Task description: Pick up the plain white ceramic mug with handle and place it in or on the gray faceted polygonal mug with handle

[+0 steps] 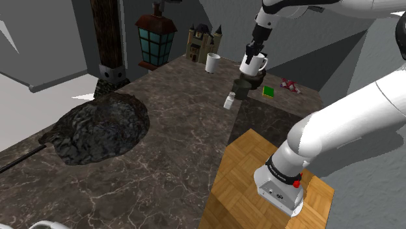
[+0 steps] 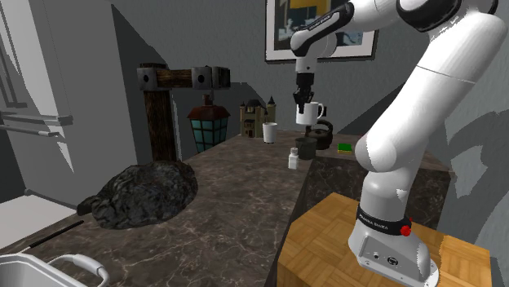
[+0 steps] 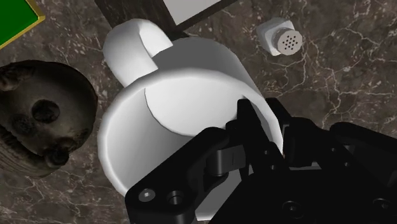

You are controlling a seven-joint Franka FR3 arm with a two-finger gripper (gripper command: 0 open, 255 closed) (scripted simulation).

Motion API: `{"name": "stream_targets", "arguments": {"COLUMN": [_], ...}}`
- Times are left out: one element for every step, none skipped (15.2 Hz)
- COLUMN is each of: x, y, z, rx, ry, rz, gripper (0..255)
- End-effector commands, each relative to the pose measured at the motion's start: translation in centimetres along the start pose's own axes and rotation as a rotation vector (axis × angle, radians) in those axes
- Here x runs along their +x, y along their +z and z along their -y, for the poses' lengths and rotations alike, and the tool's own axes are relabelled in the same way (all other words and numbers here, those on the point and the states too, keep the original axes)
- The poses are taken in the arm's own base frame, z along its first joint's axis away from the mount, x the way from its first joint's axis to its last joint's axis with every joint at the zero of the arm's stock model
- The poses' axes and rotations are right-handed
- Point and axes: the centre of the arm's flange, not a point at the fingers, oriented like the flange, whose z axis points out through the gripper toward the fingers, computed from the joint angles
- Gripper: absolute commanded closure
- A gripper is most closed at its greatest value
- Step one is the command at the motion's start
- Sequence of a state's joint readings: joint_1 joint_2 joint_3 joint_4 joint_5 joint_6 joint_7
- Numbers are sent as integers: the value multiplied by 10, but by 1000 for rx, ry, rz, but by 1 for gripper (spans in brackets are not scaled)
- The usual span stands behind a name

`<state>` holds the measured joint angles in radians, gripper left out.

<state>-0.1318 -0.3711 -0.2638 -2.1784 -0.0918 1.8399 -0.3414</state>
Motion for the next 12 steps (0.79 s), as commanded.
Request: {"name": "stream_targets", "arguments": {"x": [2,2,1,1,1,1,1,1,1,1,0,0], "y": [-3,2,7,12,18,23,28,34,39,44,49,55], "z": [-28,-28,-28,-28,-28,-28,-28,-28,-28,-28,-28,-27], "rx": [-1,-1,-1,-1,-1,-1,-1,-1,-1,-1,-1,-1], "ry": [-1,-1,-1,-1,-1,-1,-1,-1,-1,-1,-1,-1], "rz": [0,0,0,0,0,0,0,0,0,0,0,0], "gripper": [255,255,255,255,255,255,255,255,255,255,255,255]}}
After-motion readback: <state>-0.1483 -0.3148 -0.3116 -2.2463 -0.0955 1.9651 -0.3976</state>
